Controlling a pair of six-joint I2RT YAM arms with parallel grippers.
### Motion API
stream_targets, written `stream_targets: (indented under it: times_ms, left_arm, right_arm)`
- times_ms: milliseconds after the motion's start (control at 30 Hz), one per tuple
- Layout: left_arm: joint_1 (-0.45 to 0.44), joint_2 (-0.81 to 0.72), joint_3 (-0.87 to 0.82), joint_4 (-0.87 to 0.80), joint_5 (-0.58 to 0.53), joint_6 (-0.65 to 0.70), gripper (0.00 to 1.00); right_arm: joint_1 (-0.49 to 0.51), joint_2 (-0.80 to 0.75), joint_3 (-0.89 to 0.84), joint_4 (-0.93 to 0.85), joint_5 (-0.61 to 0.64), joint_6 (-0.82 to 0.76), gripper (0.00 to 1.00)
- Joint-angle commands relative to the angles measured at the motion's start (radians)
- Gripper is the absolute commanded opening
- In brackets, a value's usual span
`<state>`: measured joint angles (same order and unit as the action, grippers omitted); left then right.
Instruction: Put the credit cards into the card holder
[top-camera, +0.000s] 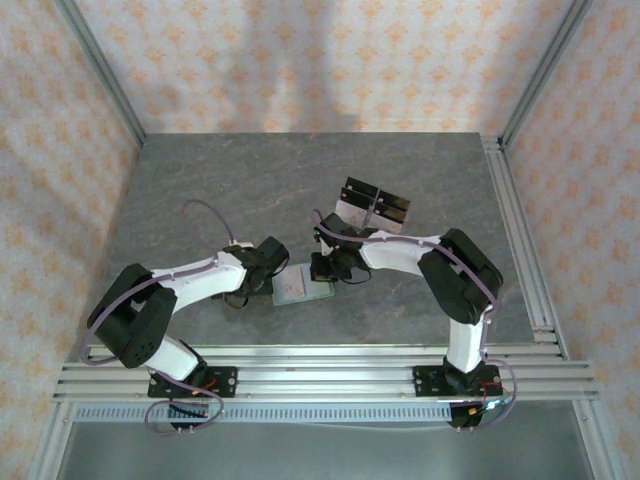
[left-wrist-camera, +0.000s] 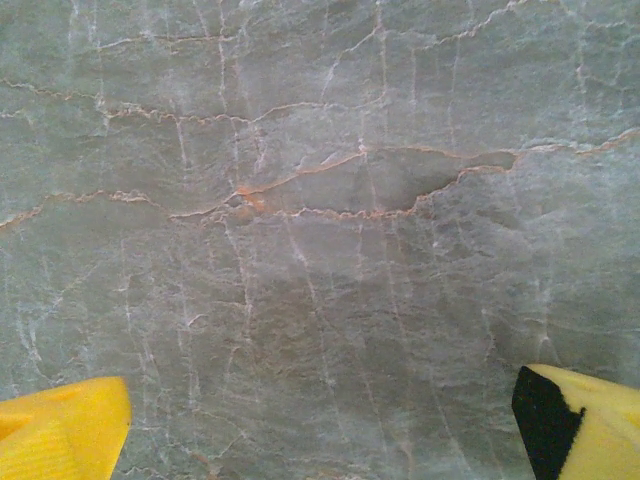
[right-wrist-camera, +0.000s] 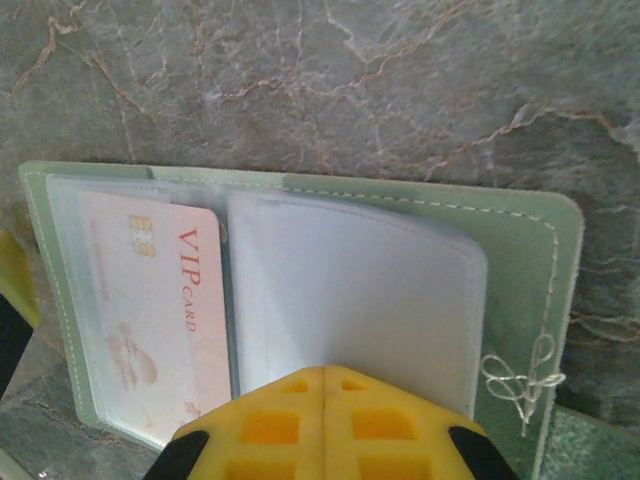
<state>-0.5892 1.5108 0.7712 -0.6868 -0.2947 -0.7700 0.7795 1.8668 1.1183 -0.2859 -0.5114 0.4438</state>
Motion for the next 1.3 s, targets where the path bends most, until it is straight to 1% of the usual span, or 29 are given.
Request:
stream_targets:
  times_ms: [0,200,367,467,967,1267]
  left_arm:
    - [-0.004,0.020,0.000,0.013,-0.010,-0.010,1.00]
    - [-0.004,0.037,-0.001,0.018,-0.011,-0.011,1.00]
    - [-0.005,0.043,-0.002,0.022,-0.009,-0.009,1.00]
    - [-0.004,0.047,0.000,0.025,-0.008,-0.008,1.00]
    - [-0.004,0.048,-0.008,0.035,-0.006,-0.007,1.00]
    - [-0.004,0.058,-0.009,0.046,0.000,-0.003,1.00]
  right_arm:
    - [0.028,-0.033,0.053,-0.039,0.021,-0.021,0.02]
    - [0.047,0.011,0.096,-0.052,0.018,-0.031,0.02]
    - [0.047,0.030,0.095,-0.045,0.021,-0.029,0.02]
    - [0.047,0.038,0.097,-0.031,0.009,-0.023,0.04]
    - [0.052,0.087,0.108,-0.017,-0.006,-0.008,0.03]
    - [0.070,0.125,0.151,-0.034,-0.022,-0.014,0.03]
